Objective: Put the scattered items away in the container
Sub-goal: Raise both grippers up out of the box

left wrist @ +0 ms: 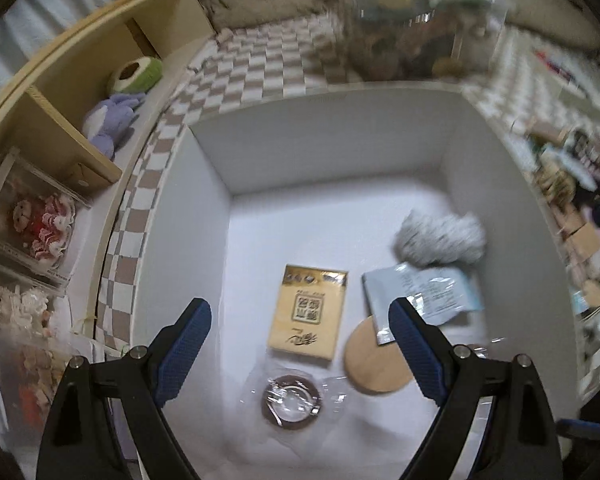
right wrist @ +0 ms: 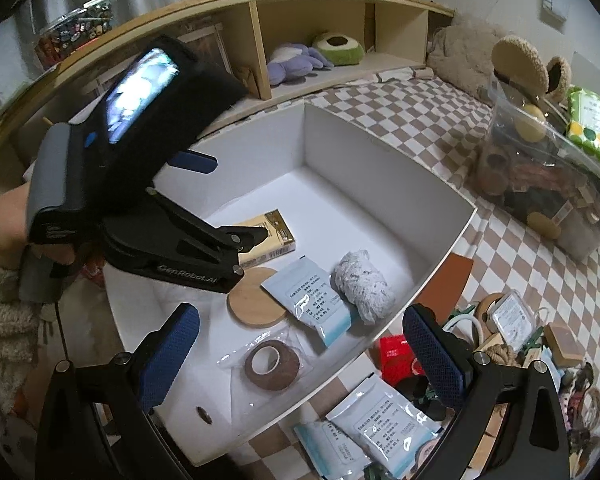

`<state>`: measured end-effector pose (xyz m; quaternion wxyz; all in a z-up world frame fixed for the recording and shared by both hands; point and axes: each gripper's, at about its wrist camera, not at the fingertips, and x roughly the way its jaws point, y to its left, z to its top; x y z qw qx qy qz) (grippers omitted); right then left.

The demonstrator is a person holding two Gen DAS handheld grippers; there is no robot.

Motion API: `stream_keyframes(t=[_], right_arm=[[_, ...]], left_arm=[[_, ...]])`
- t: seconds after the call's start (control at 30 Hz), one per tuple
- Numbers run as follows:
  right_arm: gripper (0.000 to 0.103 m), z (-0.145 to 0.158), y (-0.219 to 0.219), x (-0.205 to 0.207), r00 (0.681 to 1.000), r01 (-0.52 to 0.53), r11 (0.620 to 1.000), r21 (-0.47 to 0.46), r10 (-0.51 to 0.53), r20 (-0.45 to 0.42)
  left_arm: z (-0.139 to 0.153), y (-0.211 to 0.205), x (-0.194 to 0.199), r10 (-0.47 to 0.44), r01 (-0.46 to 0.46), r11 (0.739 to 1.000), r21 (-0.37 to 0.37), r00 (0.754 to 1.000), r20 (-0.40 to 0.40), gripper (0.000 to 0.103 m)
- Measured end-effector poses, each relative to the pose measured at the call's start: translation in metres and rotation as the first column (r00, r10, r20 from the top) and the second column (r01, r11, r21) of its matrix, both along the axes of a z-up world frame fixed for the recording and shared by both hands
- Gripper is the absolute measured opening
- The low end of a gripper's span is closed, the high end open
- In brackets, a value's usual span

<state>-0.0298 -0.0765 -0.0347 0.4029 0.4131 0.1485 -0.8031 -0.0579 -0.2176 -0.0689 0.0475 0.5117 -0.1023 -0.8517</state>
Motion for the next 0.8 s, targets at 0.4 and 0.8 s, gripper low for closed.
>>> stream_keyframes(t=[0.4,0.8], right_arm=[[0.102,0.018,0.014,0.022,0.999,-0.007,0.999,-0.038,0.005,-0.046],[0.103,0.036,0.037,0.035,0.992,0.056,0.991,-0.118,-0.069,-0.110]], left_arm=[[0.054,0.009,0.041,0.034,-0.011,0.994,0.110,0.978,-0.204,0.103],[0.091,0.015,0.085,0.072,-0.027,0.990,0.137,0.940,-0.335,0.103]])
